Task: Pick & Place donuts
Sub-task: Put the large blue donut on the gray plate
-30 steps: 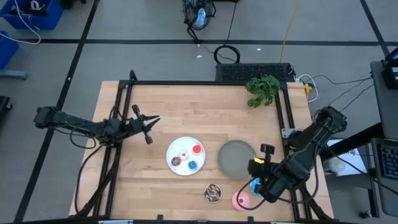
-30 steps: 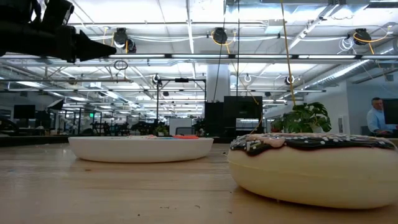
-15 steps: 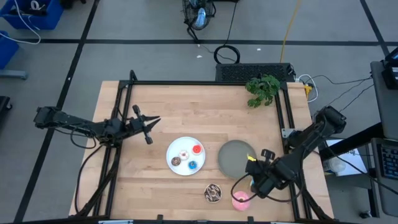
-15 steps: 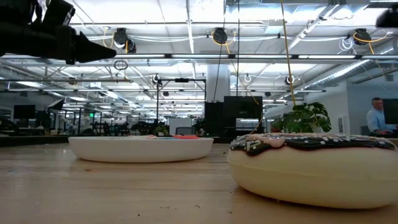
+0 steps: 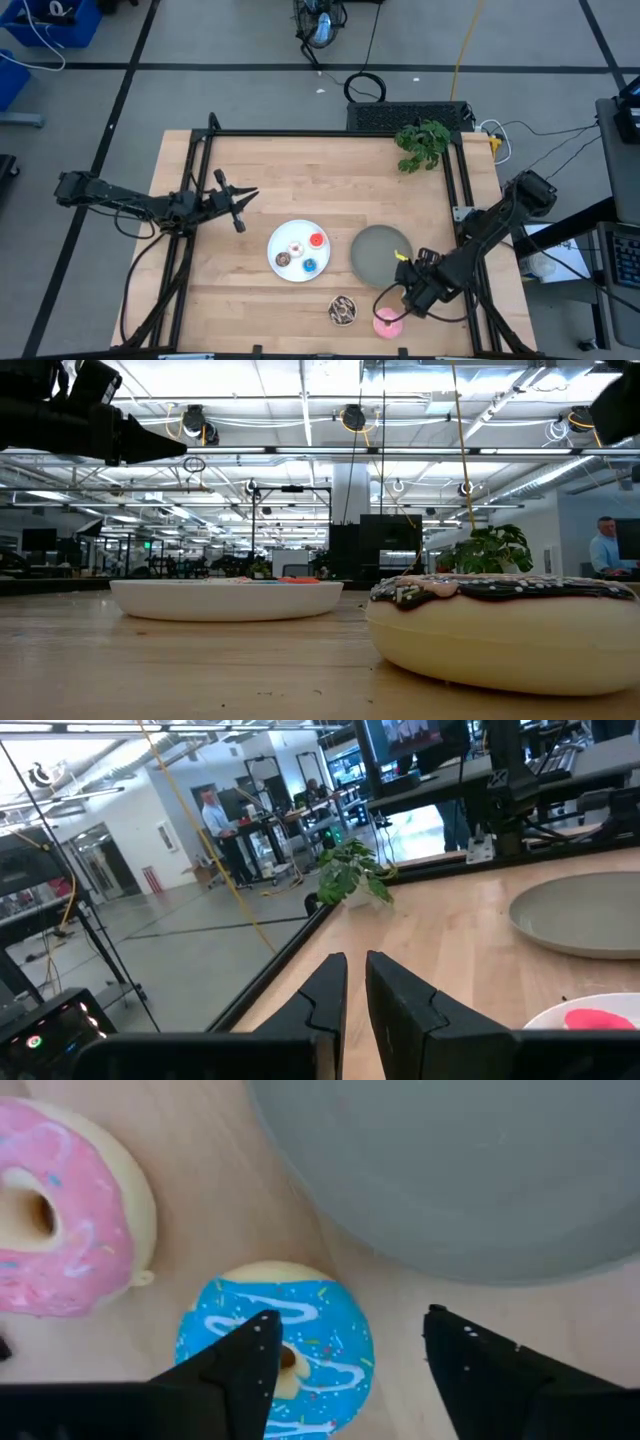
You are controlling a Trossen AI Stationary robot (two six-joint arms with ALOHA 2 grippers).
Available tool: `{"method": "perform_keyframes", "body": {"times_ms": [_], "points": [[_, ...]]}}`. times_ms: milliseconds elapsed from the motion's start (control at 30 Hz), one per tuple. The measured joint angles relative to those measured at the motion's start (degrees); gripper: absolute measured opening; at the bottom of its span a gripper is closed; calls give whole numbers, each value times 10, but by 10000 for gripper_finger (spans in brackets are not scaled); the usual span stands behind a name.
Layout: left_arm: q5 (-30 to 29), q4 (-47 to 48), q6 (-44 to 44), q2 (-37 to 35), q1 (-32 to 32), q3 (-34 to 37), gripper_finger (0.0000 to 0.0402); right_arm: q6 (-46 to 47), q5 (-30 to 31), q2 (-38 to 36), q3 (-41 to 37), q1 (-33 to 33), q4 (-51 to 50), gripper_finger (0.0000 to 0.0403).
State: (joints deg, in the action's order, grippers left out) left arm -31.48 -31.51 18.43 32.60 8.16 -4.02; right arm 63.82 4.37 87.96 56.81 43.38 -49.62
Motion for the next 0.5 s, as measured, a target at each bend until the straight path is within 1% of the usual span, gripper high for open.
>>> {"method": "perform_keyframes", "body": {"times_ms": [67, 167, 333, 500], "points": [[0, 0, 11, 0, 0, 0, 49, 2, -15, 0, -16, 0, 18, 243], [0, 0, 14, 0, 0, 0, 49, 7, -17, 0, -28, 2, 22, 253], [0, 0, 27, 0, 0, 0, 49, 1, -18, 0, -29, 2, 27, 255], [0, 0, 27, 0, 0, 0, 49, 0, -66, 0, -29, 2, 36, 248]]}}
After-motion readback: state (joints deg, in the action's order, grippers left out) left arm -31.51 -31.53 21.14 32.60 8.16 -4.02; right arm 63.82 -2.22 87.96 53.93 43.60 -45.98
